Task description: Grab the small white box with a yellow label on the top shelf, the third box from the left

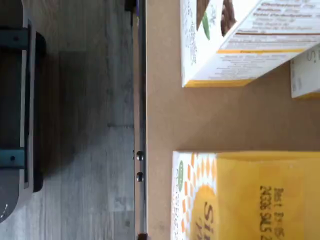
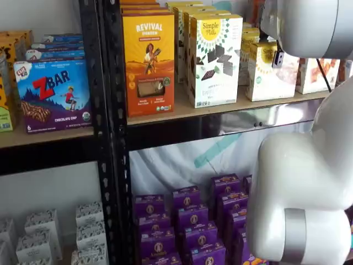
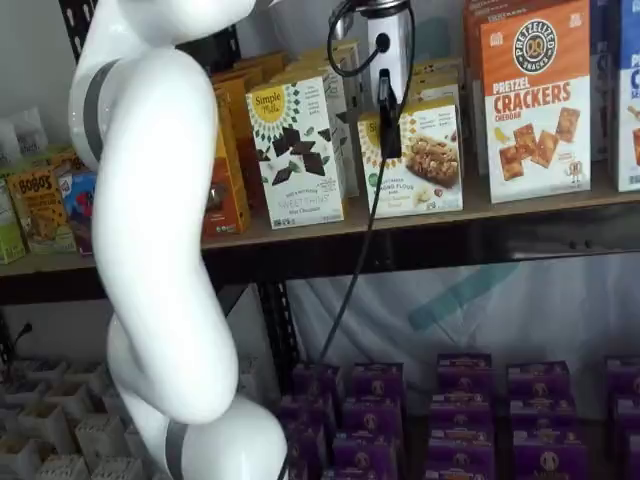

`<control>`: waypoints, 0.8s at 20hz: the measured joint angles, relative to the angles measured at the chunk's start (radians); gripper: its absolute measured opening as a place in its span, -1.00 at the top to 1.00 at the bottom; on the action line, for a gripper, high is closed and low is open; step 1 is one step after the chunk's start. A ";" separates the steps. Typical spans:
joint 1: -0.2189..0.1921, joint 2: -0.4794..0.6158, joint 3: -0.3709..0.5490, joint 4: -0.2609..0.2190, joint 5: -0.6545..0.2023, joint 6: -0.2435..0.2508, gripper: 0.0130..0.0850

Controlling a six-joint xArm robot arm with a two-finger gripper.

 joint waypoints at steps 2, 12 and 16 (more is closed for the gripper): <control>-0.001 0.000 0.001 0.002 -0.002 -0.001 -0.56; -0.004 -0.003 0.009 0.008 -0.006 -0.003 -0.22; -0.007 -0.007 0.013 0.017 -0.011 -0.006 0.00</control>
